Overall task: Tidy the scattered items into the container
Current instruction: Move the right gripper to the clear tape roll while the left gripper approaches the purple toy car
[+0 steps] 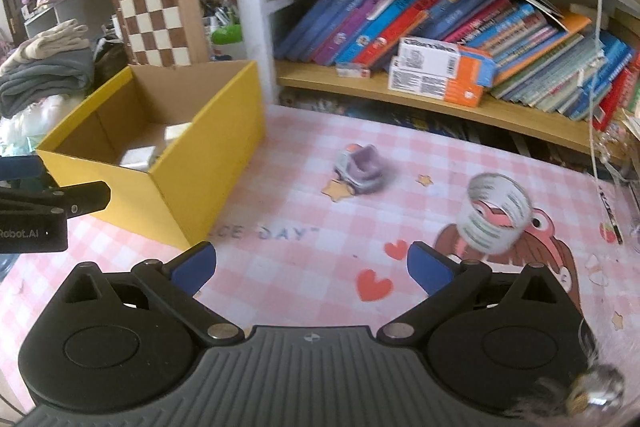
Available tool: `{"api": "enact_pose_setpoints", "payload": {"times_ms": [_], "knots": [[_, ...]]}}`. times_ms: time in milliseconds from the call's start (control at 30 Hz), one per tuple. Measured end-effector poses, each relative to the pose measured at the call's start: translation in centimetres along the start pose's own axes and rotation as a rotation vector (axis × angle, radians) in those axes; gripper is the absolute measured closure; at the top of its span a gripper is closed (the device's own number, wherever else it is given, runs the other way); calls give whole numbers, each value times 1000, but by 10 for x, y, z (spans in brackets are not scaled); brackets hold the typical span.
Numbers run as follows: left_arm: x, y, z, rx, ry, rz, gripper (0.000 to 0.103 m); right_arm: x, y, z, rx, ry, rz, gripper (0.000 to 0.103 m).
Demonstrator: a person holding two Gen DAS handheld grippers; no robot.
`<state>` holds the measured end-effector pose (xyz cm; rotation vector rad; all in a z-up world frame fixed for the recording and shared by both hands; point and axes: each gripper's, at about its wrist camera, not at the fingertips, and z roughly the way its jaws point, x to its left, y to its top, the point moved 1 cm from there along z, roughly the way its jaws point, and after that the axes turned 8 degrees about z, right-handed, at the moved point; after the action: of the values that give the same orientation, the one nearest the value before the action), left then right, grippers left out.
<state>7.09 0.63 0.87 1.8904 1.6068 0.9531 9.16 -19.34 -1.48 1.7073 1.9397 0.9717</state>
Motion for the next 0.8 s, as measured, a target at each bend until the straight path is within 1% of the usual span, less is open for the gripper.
{"api": "enact_pose_setpoints", "payload": {"times_ms": [267, 567, 800], "knots": [[-34, 5, 6, 11, -43, 24, 3, -33, -7, -5, -3, -32, 29, 0], [-60, 11, 16, 19, -84, 63, 3, -60, -12, -5, -3, -72, 74, 0], [-76, 16, 22, -23, -113, 102, 3, -74, -15, 0, -14, -116, 86, 0]]}}
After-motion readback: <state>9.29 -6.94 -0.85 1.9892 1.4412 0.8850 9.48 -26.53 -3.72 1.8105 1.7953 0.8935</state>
